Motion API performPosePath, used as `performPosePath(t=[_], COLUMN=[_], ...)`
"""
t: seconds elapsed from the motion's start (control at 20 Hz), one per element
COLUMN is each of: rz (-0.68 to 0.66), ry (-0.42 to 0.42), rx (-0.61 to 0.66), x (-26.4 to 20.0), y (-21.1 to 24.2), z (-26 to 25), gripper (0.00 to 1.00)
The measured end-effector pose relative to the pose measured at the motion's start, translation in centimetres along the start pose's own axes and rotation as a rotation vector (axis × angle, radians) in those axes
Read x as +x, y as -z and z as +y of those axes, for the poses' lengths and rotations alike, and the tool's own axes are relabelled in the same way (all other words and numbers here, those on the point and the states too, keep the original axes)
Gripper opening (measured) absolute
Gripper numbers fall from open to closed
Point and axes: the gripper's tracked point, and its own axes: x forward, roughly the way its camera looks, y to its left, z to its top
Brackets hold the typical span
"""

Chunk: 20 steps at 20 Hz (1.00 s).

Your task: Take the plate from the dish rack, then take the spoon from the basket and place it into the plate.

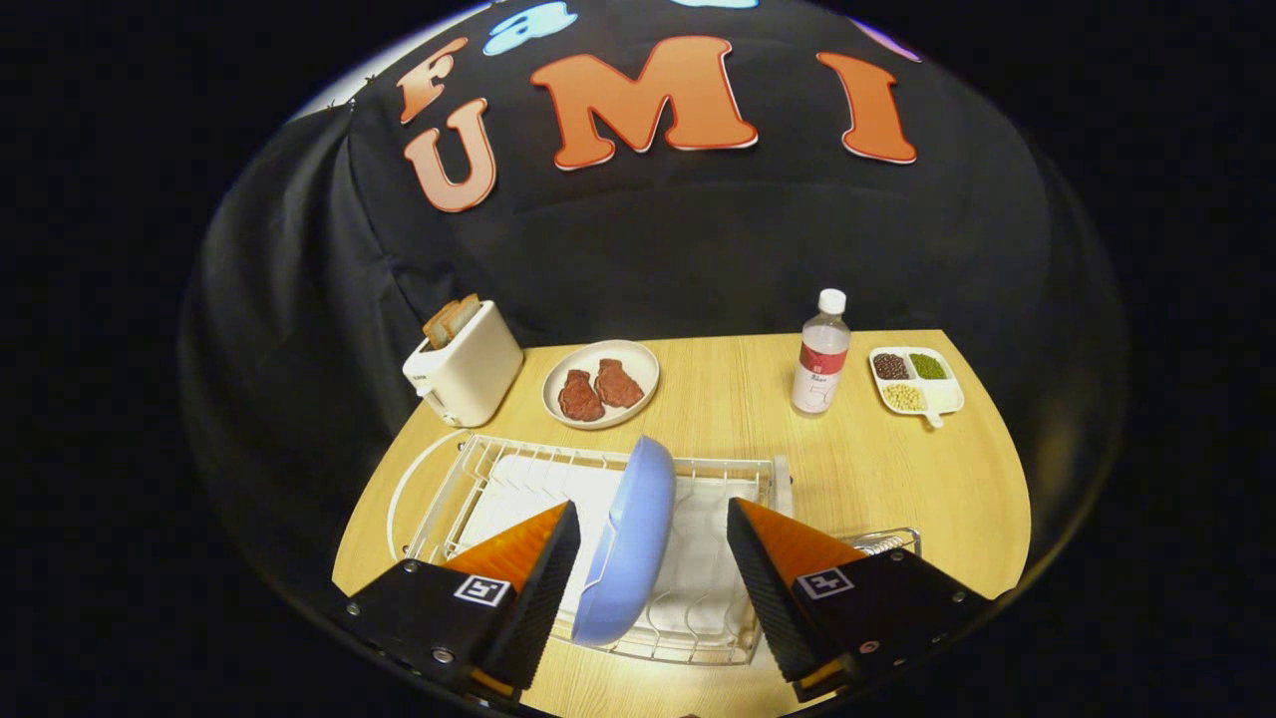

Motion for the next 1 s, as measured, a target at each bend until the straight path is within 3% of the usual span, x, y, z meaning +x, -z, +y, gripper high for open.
performPosePath(t=[0.2,0.4,0.55,0.65,0.7,0.8,1.0], rz=[0.169,0.252,0.271,0.283,0.290,0.277,0.221], ry=[-0.021,0.043,0.111,0.170,0.197,0.224,0.290], rx=[0.068,0.052,0.011,-0.018,-0.022,-0.031,-0.059], x=[2.5,4.8,5.9,6.2,6.2,6.1,4.9], y=[2.4,4.3,5.4,5.9,6.0,5.6,3.3], z=[1.3,0.7,0.2,-0.5,-0.6,-0.5,-1.1], gripper=[0.80,0.68,0.64,0.56,0.44,0.38,0.34])
